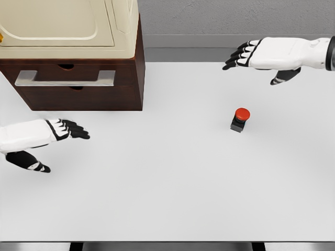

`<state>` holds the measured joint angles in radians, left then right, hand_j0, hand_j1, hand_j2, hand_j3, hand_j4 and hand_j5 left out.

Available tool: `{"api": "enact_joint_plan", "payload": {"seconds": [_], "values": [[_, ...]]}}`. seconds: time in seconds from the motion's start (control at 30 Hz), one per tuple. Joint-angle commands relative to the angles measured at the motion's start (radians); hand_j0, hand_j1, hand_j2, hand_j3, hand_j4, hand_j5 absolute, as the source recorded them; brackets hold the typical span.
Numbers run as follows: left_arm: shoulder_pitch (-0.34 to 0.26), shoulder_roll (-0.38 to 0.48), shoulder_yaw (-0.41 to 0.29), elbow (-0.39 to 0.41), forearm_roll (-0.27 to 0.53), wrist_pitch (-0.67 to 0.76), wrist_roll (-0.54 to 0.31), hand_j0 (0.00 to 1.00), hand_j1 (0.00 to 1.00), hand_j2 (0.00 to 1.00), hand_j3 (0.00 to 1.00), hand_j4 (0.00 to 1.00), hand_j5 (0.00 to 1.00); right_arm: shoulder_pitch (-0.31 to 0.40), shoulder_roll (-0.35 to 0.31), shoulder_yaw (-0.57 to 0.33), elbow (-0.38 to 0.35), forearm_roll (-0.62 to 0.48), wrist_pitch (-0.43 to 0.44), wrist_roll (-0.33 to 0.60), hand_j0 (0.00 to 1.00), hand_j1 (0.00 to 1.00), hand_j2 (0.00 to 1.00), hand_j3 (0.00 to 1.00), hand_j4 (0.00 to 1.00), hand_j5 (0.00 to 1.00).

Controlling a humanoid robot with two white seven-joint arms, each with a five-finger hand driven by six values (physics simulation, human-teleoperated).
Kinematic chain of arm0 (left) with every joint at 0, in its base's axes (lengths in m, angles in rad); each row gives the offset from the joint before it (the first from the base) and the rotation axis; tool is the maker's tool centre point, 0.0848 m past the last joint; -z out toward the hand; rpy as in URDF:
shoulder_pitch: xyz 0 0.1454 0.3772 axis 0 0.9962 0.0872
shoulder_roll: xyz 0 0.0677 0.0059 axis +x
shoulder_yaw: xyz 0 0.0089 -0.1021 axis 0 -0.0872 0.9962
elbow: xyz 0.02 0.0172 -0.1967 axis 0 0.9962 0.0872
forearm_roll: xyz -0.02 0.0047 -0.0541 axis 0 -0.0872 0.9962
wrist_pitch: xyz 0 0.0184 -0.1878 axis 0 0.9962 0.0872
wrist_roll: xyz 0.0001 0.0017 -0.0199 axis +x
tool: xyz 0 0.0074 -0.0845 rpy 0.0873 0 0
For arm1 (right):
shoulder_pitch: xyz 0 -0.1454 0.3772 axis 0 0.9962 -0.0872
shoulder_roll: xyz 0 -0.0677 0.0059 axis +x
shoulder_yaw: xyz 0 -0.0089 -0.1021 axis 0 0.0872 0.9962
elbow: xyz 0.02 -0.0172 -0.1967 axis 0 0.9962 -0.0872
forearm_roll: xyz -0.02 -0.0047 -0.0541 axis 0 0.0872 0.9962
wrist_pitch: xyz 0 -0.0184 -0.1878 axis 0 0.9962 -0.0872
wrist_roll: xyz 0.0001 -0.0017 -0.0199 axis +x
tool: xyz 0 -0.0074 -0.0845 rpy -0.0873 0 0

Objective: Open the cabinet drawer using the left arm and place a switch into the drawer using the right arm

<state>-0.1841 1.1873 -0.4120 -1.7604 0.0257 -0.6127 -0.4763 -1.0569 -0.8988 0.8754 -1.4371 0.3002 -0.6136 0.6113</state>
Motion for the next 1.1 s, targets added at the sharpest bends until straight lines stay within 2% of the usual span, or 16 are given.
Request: {"api": "enact_joint_plan", "payload": {"seconds": [0.0, 0.13, 0.2, 0.23, 0.27, 0.3, 0.33, 0.37, 0.43, 0.53, 0.57, 0.63, 0.7, 0.93, 1.0, 1.07], "values": [[0.0, -0.025, -0.051, -0.002, 0.007, 0.002, -0.019, 1.0, 1.0, 1.0, 1.0, 1.0, 1.0, 0.0, -0.002, 0.0, 0.0, 0.01, 0.003, 0.0, 1.0, 1.0, 1.0, 1.0, 1.0, 1.0], [-0.026, -0.023, -0.051, -0.002, 0.008, 0.002, -0.018, 1.0, 1.0, 1.0, 1.0, 1.0, 1.0, -0.002, -0.006, 0.011, 0.001, 0.013, 0.003, 0.0, 1.0, 1.0, 1.0, 1.0, 1.0, 1.0], [-0.081, -0.017, -0.051, 0.001, 0.013, 0.002, -0.018, 1.0, 1.0, 1.0, 1.0, 1.0, 1.0, -0.005, -0.017, -0.016, 0.007, 0.019, 0.003, 0.0, 1.0, 1.0, 1.0, 1.0, 1.0, 1.0], [-0.094, -0.011, -0.054, 0.004, 0.031, 0.002, -0.018, 1.0, 1.0, 1.0, 1.0, 1.0, 1.0, -0.006, -0.051, -0.049, 0.012, 0.077, 0.003, 0.0, 1.0, 1.0, 1.0, 1.0, 1.0, 1.0], [-0.123, 0.029, -0.097, 0.006, 0.143, 0.002, -0.031, 1.0, 1.0, 1.0, 1.0, 1.0, 1.0, 0.0, -0.054, -0.038, 0.014, 0.092, 0.003, 0.0, 1.0, 1.0, 1.0, 1.0, 1.0, 1.0], [-0.158, 0.057, -0.113, 0.006, 0.212, 0.022, -0.099, 1.0, 1.0, 1.0, 1.0, 1.0, 1.0, 0.0, -0.054, -0.021, 0.014, 0.094, 0.003, 0.0, 1.0, 1.0, 1.0, 1.0, 1.0, 1.0], [-0.182, 0.063, -0.113, 0.004, 0.299, 0.053, -0.135, 1.0, 1.0, 1.0, 1.0, 1.0, 1.0, 0.005, -0.054, -0.006, 0.018, 0.092, 0.003, 0.0, 1.0, 1.0, 1.0, 1.0, 1.0, 1.0], [-0.196, 0.063, -0.113, 0.004, 0.367, 0.106, -0.135, 1.0, 1.0, 1.0, 1.0, 1.0, 1.0, 0.006, -0.045, 0.032, 0.043, 0.092, 0.003, 0.0, 1.0, 1.0, 1.0, 1.0, 1.0, 1.0], [-0.219, 0.063, -0.113, 0.002, 0.425, 0.172, -0.135, 1.0, 1.0, 1.0, 1.0, 1.0, 1.0, 0.005, -0.026, 0.096, 0.056, 0.096, 0.003, 0.0, 1.0, 1.0, 1.0, 1.0, 1.0, 1.0], [-0.276, 0.052, -0.111, 0.009, 0.428, 0.396, -0.135, 1.0, 1.0, 1.0, 1.0, 1.0, 1.0, 0.005, 0.0, 0.106, 0.112, 0.096, 0.003, 0.0, 1.0, 1.0, 1.0, 1.0, 1.0, 1.0], [-0.293, 0.052, -0.113, 0.009, 0.436, 0.442, -0.135, 1.0, 1.0, 1.0, 1.0, 1.0, 1.0, 0.005, 0.017, 0.135, 0.13, 0.096, 0.003, 0.0, 1.0, 1.0, 1.0, 1.0, 1.0, 1.0], [-0.302, 0.052, -0.113, 0.035, 0.445, 0.484, -0.135, 1.0, 1.0, 1.0, 1.0, 1.0, 1.0, 0.005, 0.031, 0.151, 0.132, 0.096, 0.003, 0.0, 1.0, 1.0, 1.0, 1.0, 1.0, 1.0], [-0.336, 0.058, -0.117, 0.045, 0.441, 0.531, -0.135, 1.0, 1.0, 1.0, 1.0, 1.0, 1.0, 0.006, 0.034, 0.163, 0.132, 0.097, 0.003, 0.0, 1.0, 1.0, 1.0, 1.0, 1.0, 1.0], [-0.342, 0.038, -0.117, 0.061, 0.435, 0.561, -0.135, 1.0, 1.0, 1.0, 1.0, 1.0, 1.0, 0.006, 0.07, 0.206, 0.132, 0.135, 0.003, 0.0, 1.0, 1.0, 1.0, 1.0, 1.0, 1.0], [-0.344, 0.025, -0.117, 0.061, 0.39, 0.559, -0.135, 1.0, 1.0, 1.0, 1.0, 1.0, 1.0, 0.006, 0.073, 0.208, 0.132, 0.146, 0.003, 0.0, 1.0, 1.0, 1.0, 1.0, 1.0, 1.0], [-0.354, 0.017, -0.116, 0.059, 0.388, 0.559, -0.135, 1.0, 1.0, 1.0, 1.0, 1.0, 1.0, 0.006, 0.073, 0.208, 0.132, 0.146, 0.003, 0.0, 1.0, 1.0, 1.0, 1.0, 1.0, 1.0]]}}
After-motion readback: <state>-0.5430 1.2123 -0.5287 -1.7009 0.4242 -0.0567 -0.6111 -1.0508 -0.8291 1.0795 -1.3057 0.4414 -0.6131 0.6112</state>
